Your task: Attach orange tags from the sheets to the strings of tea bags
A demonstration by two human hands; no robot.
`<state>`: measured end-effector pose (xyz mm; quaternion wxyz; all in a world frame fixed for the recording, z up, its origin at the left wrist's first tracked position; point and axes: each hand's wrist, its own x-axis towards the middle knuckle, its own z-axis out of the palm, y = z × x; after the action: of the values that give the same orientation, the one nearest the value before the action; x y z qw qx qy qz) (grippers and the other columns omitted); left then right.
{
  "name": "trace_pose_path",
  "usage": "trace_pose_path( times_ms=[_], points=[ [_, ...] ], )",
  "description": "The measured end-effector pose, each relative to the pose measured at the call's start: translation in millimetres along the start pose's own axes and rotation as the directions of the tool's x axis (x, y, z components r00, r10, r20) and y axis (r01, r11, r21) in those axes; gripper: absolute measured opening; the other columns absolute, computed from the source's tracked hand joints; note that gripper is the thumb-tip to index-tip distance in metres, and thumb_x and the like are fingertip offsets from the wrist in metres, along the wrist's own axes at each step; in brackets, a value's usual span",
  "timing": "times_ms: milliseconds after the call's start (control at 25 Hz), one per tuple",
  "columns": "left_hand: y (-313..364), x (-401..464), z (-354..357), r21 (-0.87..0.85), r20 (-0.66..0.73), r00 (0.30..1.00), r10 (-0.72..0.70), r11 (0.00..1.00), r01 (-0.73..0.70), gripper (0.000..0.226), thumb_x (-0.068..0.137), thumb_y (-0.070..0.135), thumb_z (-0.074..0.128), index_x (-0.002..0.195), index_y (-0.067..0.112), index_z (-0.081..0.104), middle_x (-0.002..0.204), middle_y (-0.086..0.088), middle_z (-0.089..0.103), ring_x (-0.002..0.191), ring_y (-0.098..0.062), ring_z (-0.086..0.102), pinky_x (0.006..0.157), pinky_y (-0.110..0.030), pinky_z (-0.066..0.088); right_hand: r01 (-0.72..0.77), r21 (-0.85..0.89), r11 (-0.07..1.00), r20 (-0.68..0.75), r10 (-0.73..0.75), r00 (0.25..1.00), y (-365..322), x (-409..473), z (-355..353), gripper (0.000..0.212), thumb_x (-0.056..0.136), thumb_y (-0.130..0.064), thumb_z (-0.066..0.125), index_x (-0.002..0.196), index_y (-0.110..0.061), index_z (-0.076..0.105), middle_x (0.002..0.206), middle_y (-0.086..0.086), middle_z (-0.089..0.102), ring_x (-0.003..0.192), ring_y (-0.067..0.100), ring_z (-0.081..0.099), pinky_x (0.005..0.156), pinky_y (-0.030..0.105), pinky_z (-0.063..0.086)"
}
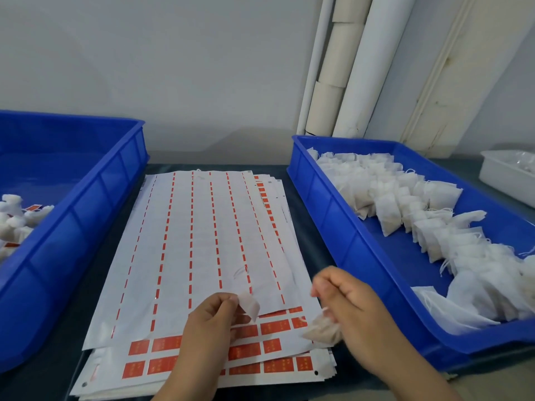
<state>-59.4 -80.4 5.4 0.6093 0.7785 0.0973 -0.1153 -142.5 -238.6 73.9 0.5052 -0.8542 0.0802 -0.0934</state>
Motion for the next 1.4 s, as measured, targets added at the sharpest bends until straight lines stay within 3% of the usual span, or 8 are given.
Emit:
trace_pose_path(
  times_ms=[120,280,440,600,760,960,1200,1400],
  points=[
    [2,3,-5,-0.037,0.035,0.999,0.024,0.999,-0.023,0.024,0.096,0.024,0.047,0.076,0.023,0.061,0.074,0.006,0.064,0.072,-0.011,0.059,0.055,-0.02,0.045,-0.026,0.11,0.994,0.135,0.011,0.991,-13,21,19,0.022,0.091,-0.044,0.047,0.073,-0.04,0.058,0.06,-0.019,0.052,0.055,-0.005,0.05,0.054,0.01,0.044],
    [6,12,-20,-0.259,0.055,0.998,0.018,0.966,-0.003,0.021,0.096,0.016,0.047,0.082,0.012,0.062,0.08,-0.007,0.068,0.075,-0.02,0.064,0.056,-0.024,0.05,-0.012,0.096,0.995,0.284,-0.016,0.959,-21,45,49,0.017,0.079,-0.022,0.054,0.082,-0.038,0.054,0.072,-0.026,0.052,0.069,-0.008,0.05,0.063,0.01,0.042],
    [7,23,-39,-0.475,0.088,0.996,0.028,0.88,0.017,0.017,0.095,0.013,0.046,0.086,0.007,0.059,0.082,-0.009,0.063,0.073,-0.019,0.061,0.066,-0.032,0.051,0.062,-0.005,0.998,0.285,-0.058,0.957,-23,64,74,0.022,0.097,-0.024,0.044,0.104,-0.032,0.064,0.092,-0.023,0.057,0.09,-0.001,0.054,0.083,0.014,0.042],
    [7,34,-43,-0.387,-0.027,1.0,-0.007,0.922,-0.004,0.02,0.096,0.015,0.045,0.084,0.014,0.06,0.083,-0.007,0.066,0.076,-0.019,0.063,0.059,-0.025,0.05,0.05,0.004,0.999,0.313,-0.048,0.948,-25,73,82,0.026,0.097,-0.034,0.046,0.113,-0.027,0.067,0.072,-0.032,0.058,0.075,-0.007,0.055,0.077,0.013,0.043],
    [9,40,-41,-0.266,-0.101,0.994,0.045,0.961,-0.07,0.021,0.097,0.021,0.045,0.088,0.02,0.063,0.08,0.003,0.068,0.074,-0.012,0.064,0.046,-0.011,0.045,0.135,-0.026,0.99,0.255,-0.124,0.959,-23,81,81,0.022,0.092,-0.036,0.056,0.104,-0.028,0.071,0.094,-0.023,0.062,0.096,-0.004,0.055,0.085,0.014,0.04],
    [19,42,-39,-0.316,-0.189,0.979,0.08,0.939,-0.138,0.023,0.096,0.028,0.046,0.082,0.027,0.065,0.075,0.006,0.07,0.069,-0.013,0.068,0.052,-0.014,0.048,0.232,0.036,0.972,0.225,-0.234,0.946,-28,90,72,0.018,0.088,-0.026,0.063,0.104,-0.031,0.072,0.078,-0.028,0.065,0.084,-0.005,0.062,0.078,0.007,0.048],
    [34,39,-34,-0.411,-0.131,0.982,0.138,0.893,-0.181,0.024,0.094,0.025,0.049,0.078,0.026,0.068,0.073,0.01,0.071,0.07,-0.006,0.069,0.051,-0.011,0.049,0.159,0.22,0.962,0.326,-0.226,0.918,-39,103,68,0.02,0.089,-0.013,0.061,0.099,-0.026,0.071,0.08,-0.011,0.073,0.076,0.008,0.07,0.073,0.014,0.052],
    [34,36,-29,-0.311,-0.077,0.98,0.183,0.93,-0.198,0.023,0.094,0.029,0.047,0.08,0.028,0.065,0.072,0.017,0.07,0.07,0.0,0.066,0.054,-0.009,0.048,0.132,0.159,0.978,0.321,-0.178,0.93,-40,114,66,0.021,0.09,-0.016,0.059,0.097,-0.033,0.071,0.084,-0.01,0.074,0.081,0.007,0.069,0.075,0.013,0.053]
  ],
)
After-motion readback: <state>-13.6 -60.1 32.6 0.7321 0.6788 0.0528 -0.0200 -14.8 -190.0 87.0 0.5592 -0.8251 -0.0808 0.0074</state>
